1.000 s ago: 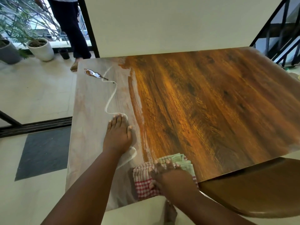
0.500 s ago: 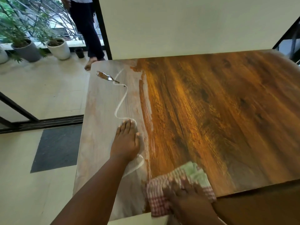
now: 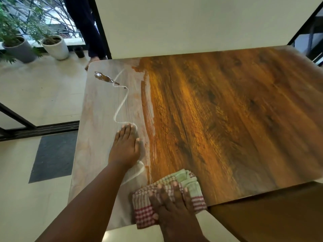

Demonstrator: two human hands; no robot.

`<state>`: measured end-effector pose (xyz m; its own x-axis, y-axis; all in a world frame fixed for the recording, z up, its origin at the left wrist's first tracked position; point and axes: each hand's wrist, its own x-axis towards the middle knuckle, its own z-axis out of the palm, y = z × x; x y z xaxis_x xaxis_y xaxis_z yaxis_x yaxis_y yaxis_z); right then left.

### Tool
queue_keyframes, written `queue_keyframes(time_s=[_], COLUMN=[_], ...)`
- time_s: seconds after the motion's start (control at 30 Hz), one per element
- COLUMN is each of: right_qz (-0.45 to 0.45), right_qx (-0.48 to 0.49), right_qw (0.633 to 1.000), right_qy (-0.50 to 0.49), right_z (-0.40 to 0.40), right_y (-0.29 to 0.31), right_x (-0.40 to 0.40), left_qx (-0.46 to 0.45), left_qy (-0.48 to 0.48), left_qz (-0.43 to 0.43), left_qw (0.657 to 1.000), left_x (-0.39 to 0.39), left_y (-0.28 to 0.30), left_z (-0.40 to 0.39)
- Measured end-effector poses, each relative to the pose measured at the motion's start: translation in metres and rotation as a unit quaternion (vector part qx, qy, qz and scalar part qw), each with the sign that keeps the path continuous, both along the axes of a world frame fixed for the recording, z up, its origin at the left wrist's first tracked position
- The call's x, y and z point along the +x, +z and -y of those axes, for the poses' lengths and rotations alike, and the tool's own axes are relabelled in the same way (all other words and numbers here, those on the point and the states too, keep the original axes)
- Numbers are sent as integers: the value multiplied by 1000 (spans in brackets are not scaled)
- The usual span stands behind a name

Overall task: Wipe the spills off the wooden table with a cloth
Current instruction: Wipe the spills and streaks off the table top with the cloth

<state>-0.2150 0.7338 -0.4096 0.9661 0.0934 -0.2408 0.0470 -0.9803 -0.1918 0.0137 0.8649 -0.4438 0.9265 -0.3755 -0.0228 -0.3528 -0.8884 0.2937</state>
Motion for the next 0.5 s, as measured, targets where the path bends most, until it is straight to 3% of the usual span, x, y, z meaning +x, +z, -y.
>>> queue_keyframes(time_s=[0.3,0.5], right_qz=[44,30], right_qx=[16,-6], right_qw=[987,996], right_qy=[-153,-86], right_z=[20,-11], right_y=[-17,-11], right_x=[-21,15], left_qx=[-2,-14], left_qy=[-2,-1], left_qz=[1,4], left_qw=[1000,1000], left_x=[-2,-4], left_y=[2,0], left_z=[3,2])
